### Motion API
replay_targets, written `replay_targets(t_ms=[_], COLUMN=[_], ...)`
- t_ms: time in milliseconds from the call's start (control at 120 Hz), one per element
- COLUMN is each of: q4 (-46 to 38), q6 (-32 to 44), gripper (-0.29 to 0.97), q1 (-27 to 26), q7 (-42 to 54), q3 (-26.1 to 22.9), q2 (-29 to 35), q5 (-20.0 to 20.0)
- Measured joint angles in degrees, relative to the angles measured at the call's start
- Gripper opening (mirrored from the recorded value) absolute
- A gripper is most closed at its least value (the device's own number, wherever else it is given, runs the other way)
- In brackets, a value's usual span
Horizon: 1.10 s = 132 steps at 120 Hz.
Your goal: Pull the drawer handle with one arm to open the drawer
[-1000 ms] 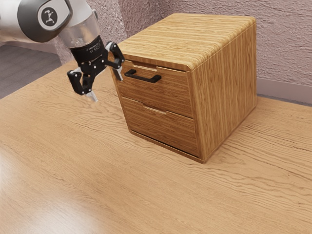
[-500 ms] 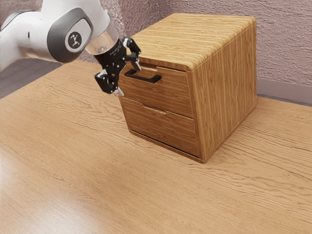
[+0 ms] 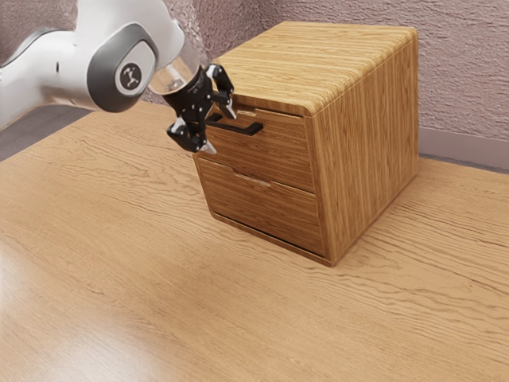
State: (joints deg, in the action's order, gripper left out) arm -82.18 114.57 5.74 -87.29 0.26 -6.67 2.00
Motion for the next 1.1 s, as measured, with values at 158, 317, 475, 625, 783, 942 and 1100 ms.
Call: replay_targets(t_ms=[158, 317, 475, 625, 783, 942, 1100], q4=[-0.53, -1.21, -1.71, -4.31, -5.71, -8.45, -11.79], q6=[0.31, 0.42, 0.47, 0.42, 0.69, 0.74, 1.14], gripper=[0.39, 0.26, 0.13, 0.06, 0.04, 0.03, 0.02], q1=[0.23, 0.28, 0.19, 0.22, 0.22, 0.8, 1.28], q7=[-0.48, -0.9, -1.22, -1.42, -1.57, -1.69, -1.81], q3=[0.01, 0.05, 0.16, 0.28, 0.58, 0.13, -0.16], q2=[-0.04, 0.05, 0.34, 2.09, 3.74, 5.97, 8.82], q5=[-0.63, -1.11, -1.18, -1.18, -1.15, -0.99, -0.83])
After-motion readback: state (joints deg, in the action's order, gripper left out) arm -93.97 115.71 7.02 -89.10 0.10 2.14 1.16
